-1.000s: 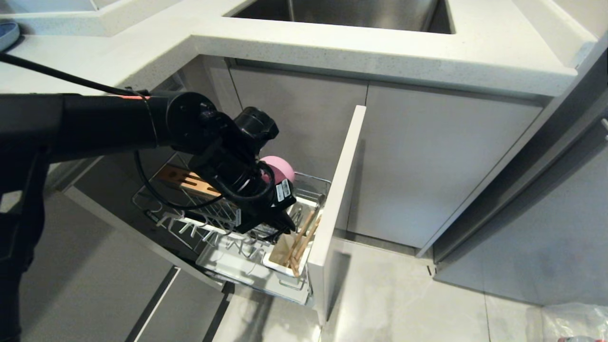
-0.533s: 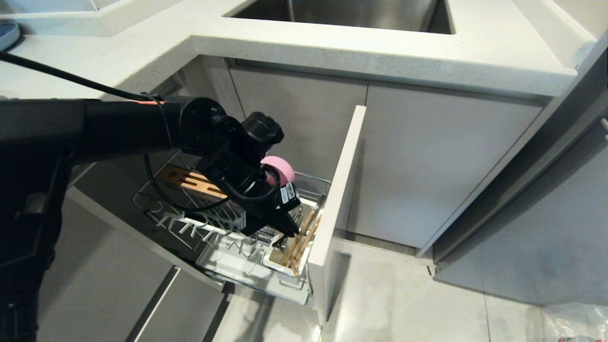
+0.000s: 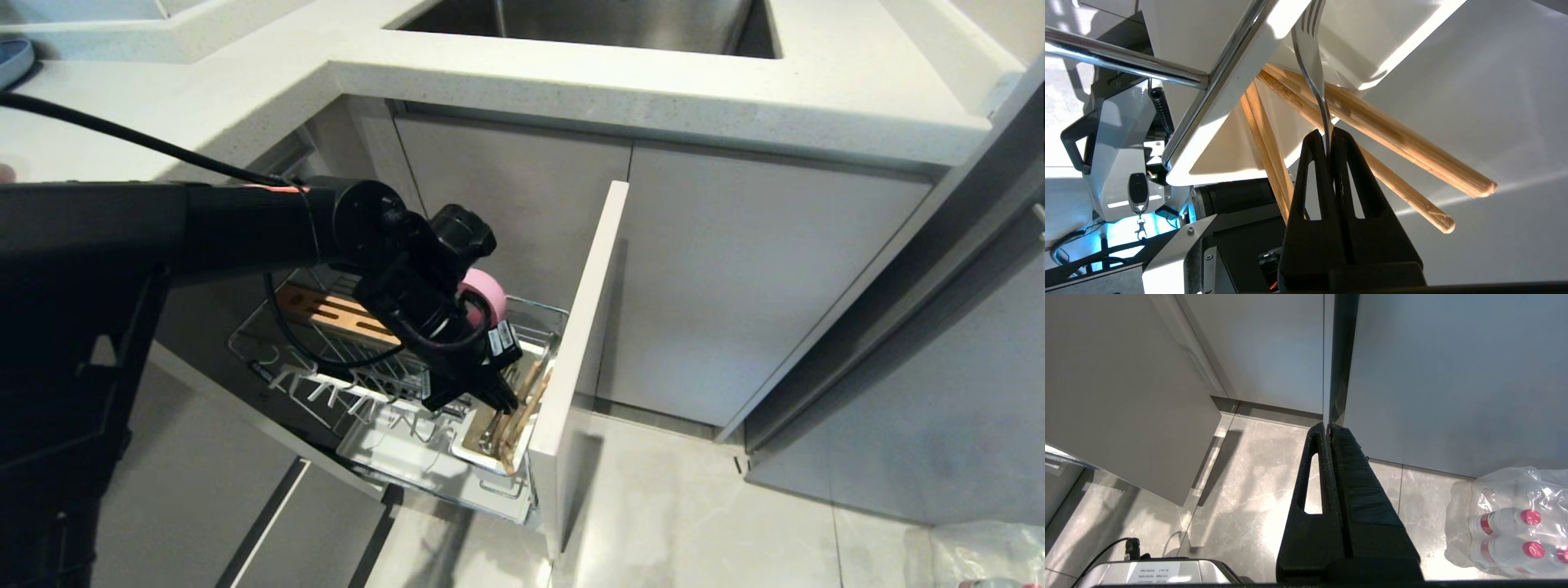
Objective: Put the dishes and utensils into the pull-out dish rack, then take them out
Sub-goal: Pick up the fork and place it in the cupboard
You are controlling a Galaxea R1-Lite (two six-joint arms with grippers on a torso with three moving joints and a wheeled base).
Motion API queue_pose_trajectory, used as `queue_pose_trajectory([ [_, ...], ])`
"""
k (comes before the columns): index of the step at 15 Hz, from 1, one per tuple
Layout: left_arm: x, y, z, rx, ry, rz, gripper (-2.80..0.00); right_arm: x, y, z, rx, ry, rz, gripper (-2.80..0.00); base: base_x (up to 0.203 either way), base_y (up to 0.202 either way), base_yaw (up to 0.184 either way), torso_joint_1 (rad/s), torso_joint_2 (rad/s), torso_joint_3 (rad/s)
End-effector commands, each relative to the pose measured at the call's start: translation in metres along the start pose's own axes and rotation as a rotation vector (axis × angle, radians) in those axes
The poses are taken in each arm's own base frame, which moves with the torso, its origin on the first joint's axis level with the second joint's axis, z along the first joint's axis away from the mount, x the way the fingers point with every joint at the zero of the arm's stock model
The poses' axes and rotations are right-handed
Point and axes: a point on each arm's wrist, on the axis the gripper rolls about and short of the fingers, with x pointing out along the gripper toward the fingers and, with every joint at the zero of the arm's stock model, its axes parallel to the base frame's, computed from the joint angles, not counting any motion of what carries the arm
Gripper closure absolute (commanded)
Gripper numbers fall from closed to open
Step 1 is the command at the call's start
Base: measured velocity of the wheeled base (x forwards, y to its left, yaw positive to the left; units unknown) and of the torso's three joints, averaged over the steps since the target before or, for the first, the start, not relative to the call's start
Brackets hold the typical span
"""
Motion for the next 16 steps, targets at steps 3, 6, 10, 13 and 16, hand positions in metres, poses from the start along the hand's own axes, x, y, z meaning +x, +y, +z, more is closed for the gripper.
queue_pose_trajectory([
  [3,-0.010,-0.003,-0.002,-0.036,-0.016,-0.020,0.00,0.000,0.000,0.000,0.001,0.001,0.000,0.00,0.000,0.000,0.000,0.000,0.00,0.000],
  [6,-0.031,-0.006,-0.007,-0.071,-0.048,-0.063,0.00,0.000,0.000,0.000,0.001,0.001,0.000,0.00,0.000,0.000,0.000,0.000,0.00,0.000],
  [10,-0.033,-0.006,-0.008,-0.089,-0.030,-0.084,0.00,0.000,0.000,0.000,0.001,0.001,0.000,0.00,0.000,0.000,0.000,0.000,0.00,0.000],
  [13,-0.029,-0.006,-0.008,-0.091,0.011,-0.106,0.00,0.000,0.000,0.000,0.001,0.001,0.000,0.00,0.000,0.000,0.000,0.000,0.00,0.000],
  [16,-0.018,-0.005,-0.005,-0.099,0.030,-0.093,0.00,0.000,0.000,0.000,0.001,0.001,0.000,0.00,0.000,0.000,0.000,0.000,0.00,0.000],
])
